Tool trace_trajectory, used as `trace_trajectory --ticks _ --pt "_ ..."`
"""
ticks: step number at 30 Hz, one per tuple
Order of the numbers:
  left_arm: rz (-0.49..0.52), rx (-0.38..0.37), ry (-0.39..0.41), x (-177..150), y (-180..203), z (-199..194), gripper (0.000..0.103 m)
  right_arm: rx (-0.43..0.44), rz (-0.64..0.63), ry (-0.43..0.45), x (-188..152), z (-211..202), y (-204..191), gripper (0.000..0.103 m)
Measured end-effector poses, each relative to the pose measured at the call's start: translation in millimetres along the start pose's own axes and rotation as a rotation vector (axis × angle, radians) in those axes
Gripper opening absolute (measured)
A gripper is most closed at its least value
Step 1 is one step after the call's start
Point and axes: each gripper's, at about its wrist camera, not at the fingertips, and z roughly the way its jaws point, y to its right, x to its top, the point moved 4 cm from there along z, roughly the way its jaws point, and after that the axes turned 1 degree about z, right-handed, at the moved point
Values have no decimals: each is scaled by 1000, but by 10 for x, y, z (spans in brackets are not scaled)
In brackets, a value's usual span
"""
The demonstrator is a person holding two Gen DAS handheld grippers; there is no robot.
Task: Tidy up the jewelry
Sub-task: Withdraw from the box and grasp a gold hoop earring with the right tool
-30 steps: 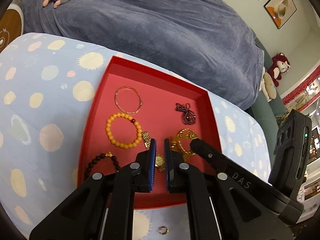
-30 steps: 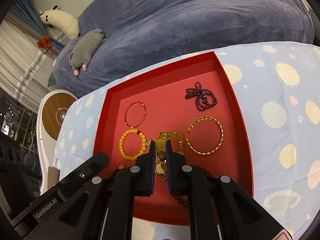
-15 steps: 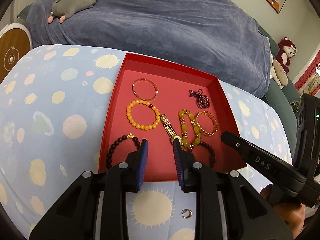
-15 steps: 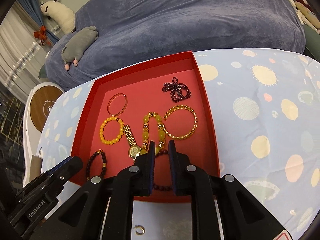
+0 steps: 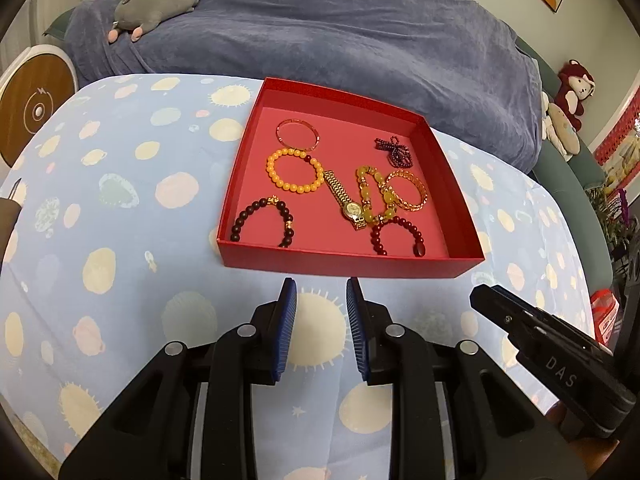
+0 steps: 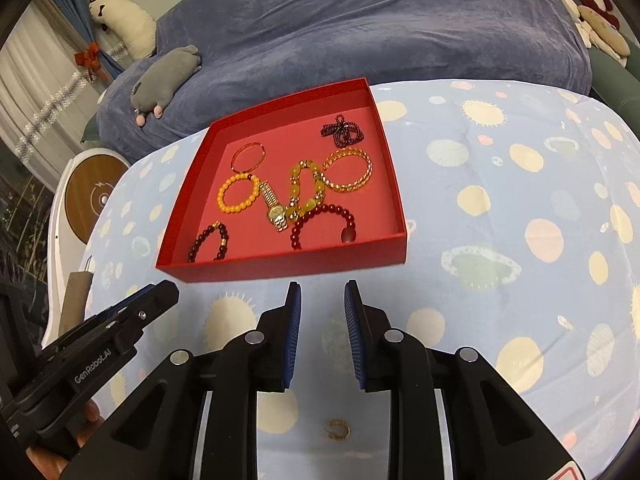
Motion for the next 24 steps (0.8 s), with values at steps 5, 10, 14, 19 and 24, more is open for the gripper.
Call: trace_trajectory --ticks 5,10,14,19,24 --pt "11 27 -4 -177 -38 -107 26 -14 -31 -22 -315 -119 -30 23" --pt "4 47 -25 -418 -155 -178 31 -40 -80 -58 -690 -174 -33 23" --pt "-1 58 -55 -632 -232 -191 31 -49 -89 -94 -927 -138 -14 23" --pt "13 73 -79 -814 -265 -207 31 -67 -108 -107 -1057 -73 -12 23" --pt "19 76 -92 -900 -274 -205 31 -77 -109 -111 -1050 19 1 24"
